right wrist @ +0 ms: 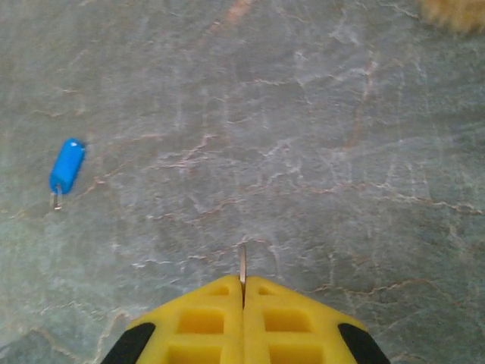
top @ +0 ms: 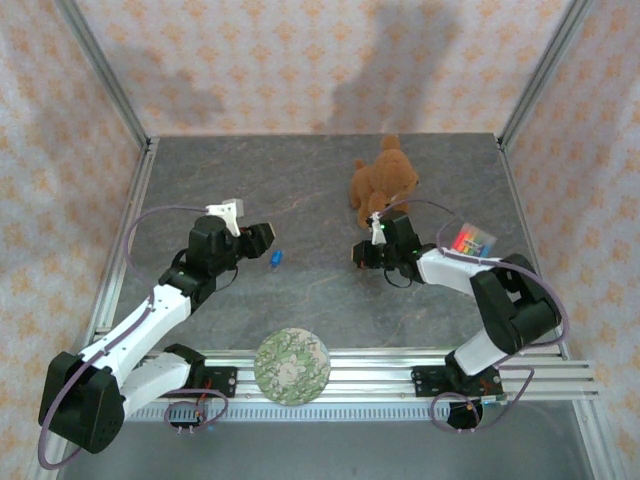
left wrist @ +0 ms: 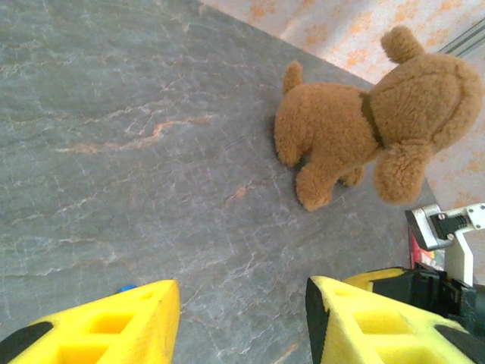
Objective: Remove the keys from the keyring
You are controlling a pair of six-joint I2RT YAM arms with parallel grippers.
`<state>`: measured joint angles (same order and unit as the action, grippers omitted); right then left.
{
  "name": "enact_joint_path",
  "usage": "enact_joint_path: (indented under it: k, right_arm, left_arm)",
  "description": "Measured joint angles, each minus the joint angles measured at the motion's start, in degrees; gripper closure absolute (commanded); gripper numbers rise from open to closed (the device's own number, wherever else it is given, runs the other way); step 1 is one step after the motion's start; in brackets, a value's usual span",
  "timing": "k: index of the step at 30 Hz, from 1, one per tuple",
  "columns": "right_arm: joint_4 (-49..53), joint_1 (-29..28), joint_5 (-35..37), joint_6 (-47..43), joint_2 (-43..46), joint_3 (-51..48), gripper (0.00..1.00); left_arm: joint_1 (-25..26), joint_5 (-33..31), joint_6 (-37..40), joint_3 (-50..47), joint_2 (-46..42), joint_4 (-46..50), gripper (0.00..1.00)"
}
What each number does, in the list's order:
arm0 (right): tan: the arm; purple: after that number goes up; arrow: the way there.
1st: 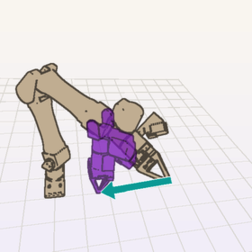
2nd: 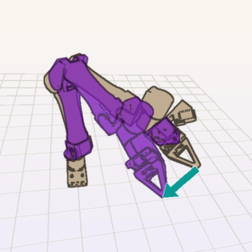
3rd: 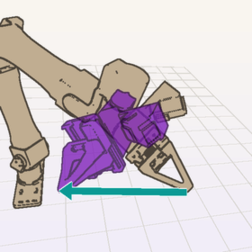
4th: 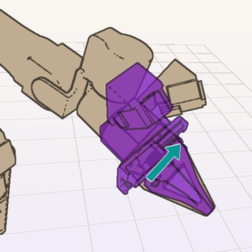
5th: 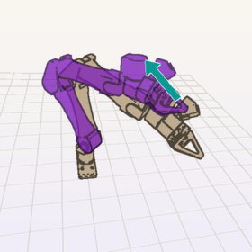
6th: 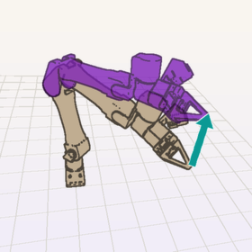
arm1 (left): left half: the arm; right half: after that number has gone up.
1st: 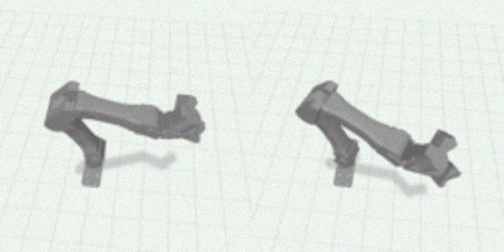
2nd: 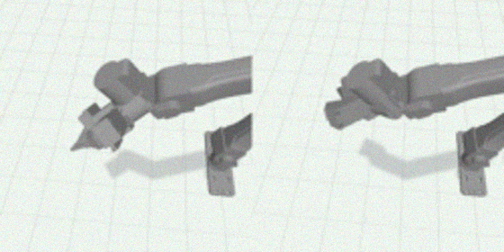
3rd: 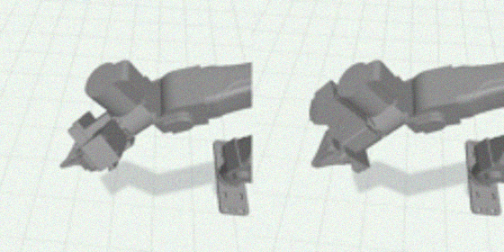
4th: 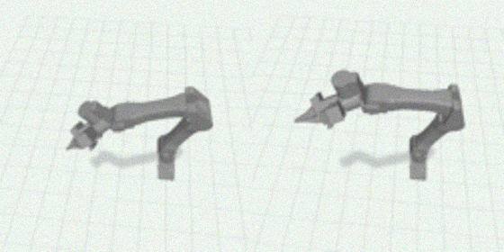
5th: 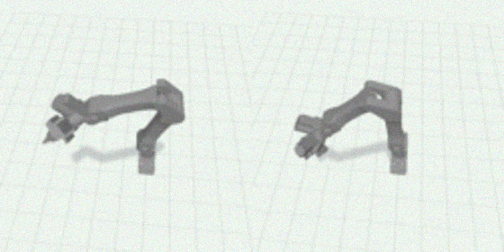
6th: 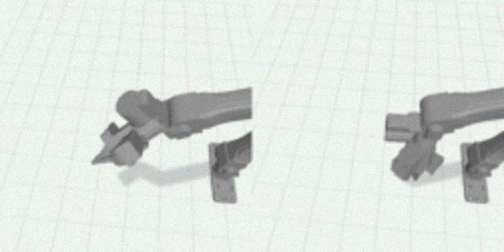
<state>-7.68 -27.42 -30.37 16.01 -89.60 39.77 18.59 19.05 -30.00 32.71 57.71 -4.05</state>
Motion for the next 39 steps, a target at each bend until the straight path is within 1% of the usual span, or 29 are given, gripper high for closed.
enact_joint_path:
  k: [2, 5, 11, 13, 16, 17, 18, 19, 20, 25, 28, 30, 33, 37, 39]
  right_arm:
    - [-1.14, 0.00, 0.50, 0.81, -1.66, -0.07, 1.00]
    - [-2.29, 0.00, 1.09, 1.81, -3.34, -0.13, 0.94]
    - [-2.69, 0.07, 2.86, 2.25, -3.54, -0.22, 0.78]
    - [-2.58, 0.24, 3.69, 2.08, -3.02, -0.52, 0.74]
    - [-1.22, 1.11, 5.05, 1.75, 0.22, -1.73, 0.67]
    - [-0.44, 1.49, 5.57, 1.49, 1.92, -2.12, 0.65]
    - [0.55, 1.90, 6.21, 1.29, 3.98, -2.47, 0.63]
    - [1.25, 2.21, 6.75, 0.92, 5.64, -2.69, 0.49]
    - [2.27, 2.51, 7.54, 0.55, 7.76, -2.78, 0.01]
    - [7.17, 3.21, 13.55, -1.03, 18.95, -2.82, 0.01]
    - [9.88, 3.48, 19.21, -2.14, 24.90, -2.82, 0.01]
    - [10.80, 3.87, 24.39, -2.80, 28.17, -2.82, 0.01]
    - [10.84, 5.29, 32.22, -3.74, 30.36, -2.80, 0.01]
    - [9.92, 8.87, 42.88, -4.52, 28.98, -2.58, 0.01]
    - [6.10, 10.47, 48.89, -6.73, 27.10, -3.08, 0.01]
  left_arm:
    - [0.17, -0.02, -0.02, -0.39, 0.02, 0.22, 0.50]
    - [0.24, 0.00, -0.07, -0.48, 0.02, 0.37, 0.51]
    - [0.24, -0.02, -0.07, -0.48, 0.00, 0.44, 0.49]
    - [0.24, -0.02, -0.04, -0.48, 0.00, 0.44, 0.48]
    - [0.24, -0.22, -0.24, -0.48, -0.28, 0.90, 0.29]
    - [0.24, -0.46, -0.15, -0.48, -0.48, 1.05, 0.13]
    - [0.24, -0.72, -0.04, -0.48, -0.66, 1.22, 0.01]
    - [0.24, -1.18, 0.24, -0.44, -0.81, 1.42, 0.01]
    - [0.24, -1.70, 0.31, -0.31, -0.98, 1.92, 0.01]
    - [0.22, -5.99, 1.81, 1.81, -1.11, 5.33, 0.01]
    - [0.17, -11.06, 3.30, 3.98, -1.11, 8.15, 0.01]
    - [0.13, -16.20, 4.04, 5.11, -1.11, 9.53, 0.01]
    - [-0.66, -23.82, 5.79, 5.84, -1.11, 10.93, 0.00]
    - [-3.06, -33.11, 9.84, 5.88, 0.15, 10.91, 0.00]
    - [-3.74, -37.94, 13.38, 4.59, 1.42, 7.39, 0.00]
